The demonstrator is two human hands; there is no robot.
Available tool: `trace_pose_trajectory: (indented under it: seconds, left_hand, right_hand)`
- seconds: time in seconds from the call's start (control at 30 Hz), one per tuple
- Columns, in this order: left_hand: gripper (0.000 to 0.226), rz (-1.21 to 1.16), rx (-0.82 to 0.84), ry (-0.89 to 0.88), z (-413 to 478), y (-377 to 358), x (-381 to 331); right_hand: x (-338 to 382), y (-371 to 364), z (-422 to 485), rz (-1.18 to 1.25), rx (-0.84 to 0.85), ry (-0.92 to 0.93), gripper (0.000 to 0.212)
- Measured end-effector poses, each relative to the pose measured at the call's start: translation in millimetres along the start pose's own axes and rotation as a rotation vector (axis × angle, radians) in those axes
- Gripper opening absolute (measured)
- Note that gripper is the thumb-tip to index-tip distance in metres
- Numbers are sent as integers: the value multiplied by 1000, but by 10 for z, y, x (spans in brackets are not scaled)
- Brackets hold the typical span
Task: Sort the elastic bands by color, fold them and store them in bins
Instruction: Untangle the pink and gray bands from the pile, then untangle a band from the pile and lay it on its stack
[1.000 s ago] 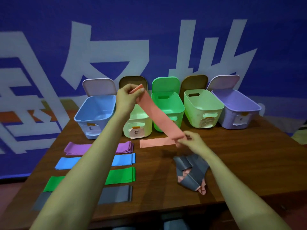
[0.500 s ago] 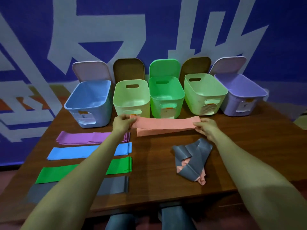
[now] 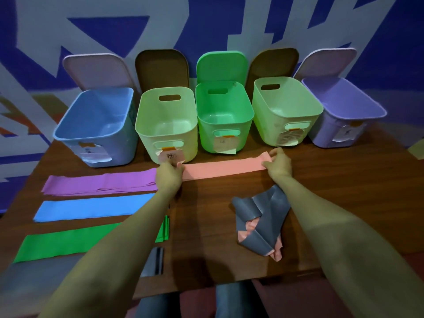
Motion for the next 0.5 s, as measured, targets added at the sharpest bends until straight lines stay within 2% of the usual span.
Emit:
trace_pose_trajectory:
  seconds: [0.2, 0.3, 0.37, 0.5]
  left_hand:
    - [24, 157, 1, -66, -19, -66, -26]
    - [26, 192, -39, -97, -80, -71, -62]
    - [27, 209, -106, -192, -110, -71, -106]
    - [27, 353, -142, -421, -180, -101, -169]
  right_hand:
    - [-26, -19, -24, 0, -6, 47, 39]
    - [51, 16, -78, -204, -56, 226, 21]
    - [96, 8, -122, -391, -90, 342, 15]
    - [137, 32, -147, -523, -8, 326, 28]
Point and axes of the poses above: each hand's wrist, its own z-axis towards the middle knuckle, its own y-axis out of the back of the hand, x = y × z, the point moved 5 cm from there along z, towards the middle knuckle, and after that the axes turned 11 degrees about -x, right-handed, at the moved point
